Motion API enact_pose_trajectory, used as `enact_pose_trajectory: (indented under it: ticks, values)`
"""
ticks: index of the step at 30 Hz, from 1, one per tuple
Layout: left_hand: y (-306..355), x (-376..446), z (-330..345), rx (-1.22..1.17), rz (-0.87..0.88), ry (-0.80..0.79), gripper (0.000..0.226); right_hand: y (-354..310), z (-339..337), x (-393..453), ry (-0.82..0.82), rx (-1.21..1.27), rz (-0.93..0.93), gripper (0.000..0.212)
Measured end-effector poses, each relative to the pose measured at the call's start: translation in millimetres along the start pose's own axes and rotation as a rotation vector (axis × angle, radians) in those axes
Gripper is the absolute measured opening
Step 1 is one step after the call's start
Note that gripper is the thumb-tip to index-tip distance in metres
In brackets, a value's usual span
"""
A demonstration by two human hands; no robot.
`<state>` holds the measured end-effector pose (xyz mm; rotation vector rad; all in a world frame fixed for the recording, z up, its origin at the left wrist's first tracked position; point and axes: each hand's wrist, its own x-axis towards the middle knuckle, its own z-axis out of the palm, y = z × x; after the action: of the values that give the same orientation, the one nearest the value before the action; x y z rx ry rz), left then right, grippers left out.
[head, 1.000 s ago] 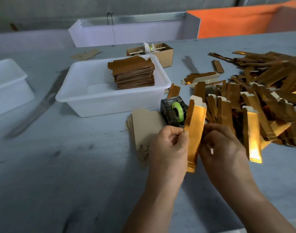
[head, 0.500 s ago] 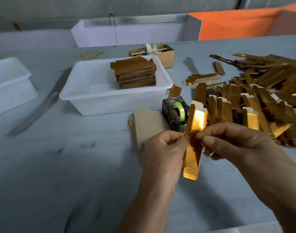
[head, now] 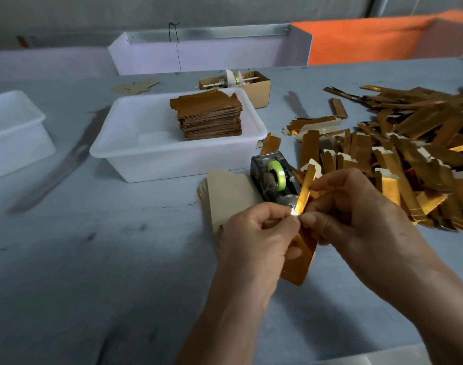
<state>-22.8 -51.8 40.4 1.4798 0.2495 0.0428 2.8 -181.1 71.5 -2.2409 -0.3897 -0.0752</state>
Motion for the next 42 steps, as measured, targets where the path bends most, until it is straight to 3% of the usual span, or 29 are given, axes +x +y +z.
enact_pose_trajectory:
  ticks: [7, 12, 17, 23, 30, 32, 35, 39, 42]
  values:
    - [2, 0, 0, -0.021, -0.054, -0.058, 0.029, -3, 2, 0, 0.003, -0.079, 0.022, 0.032]
    - [-3, -1, 3, -0.006, -0.016, 0.026, 0.016, -6, 6, -1, 0.034, -0.188, 0.016, 0.031]
    - [-5, -10, 17, 0.078, 0.140, 0.177, 0.020, -16, 9, -4, 0.120, -0.342, 0.039, 0.028]
    - [-11, -18, 28, 0.210, 0.423, 0.359, 0.013, -21, 1, -7, 0.144, -0.327, 0.074, 0.033]
    - [-5, -20, 18, 0.088, 0.420, 0.423, 0.006, 3, -12, -9, 0.104, -0.440, 0.169, 0.045]
    - [2, -15, 8, 0.052, 0.442, 0.419, 0.007, 12, -21, -11, 0.096, -0.353, 0.172, 0.051]
    - [3, -15, 11, 0.053, 0.387, 0.332, 0.010, 10, -18, -14, 0.141, -0.089, 0.145, 0.045]
    - [-5, -21, 20, 0.077, 0.265, 0.226, 0.013, 3, 0, -10, -0.008, 0.231, 0.222, 0.051]
    - [-2, -18, 9, 0.062, 0.201, 0.224, 0.020, 5, 6, -9, -0.037, 0.371, 0.264, 0.037]
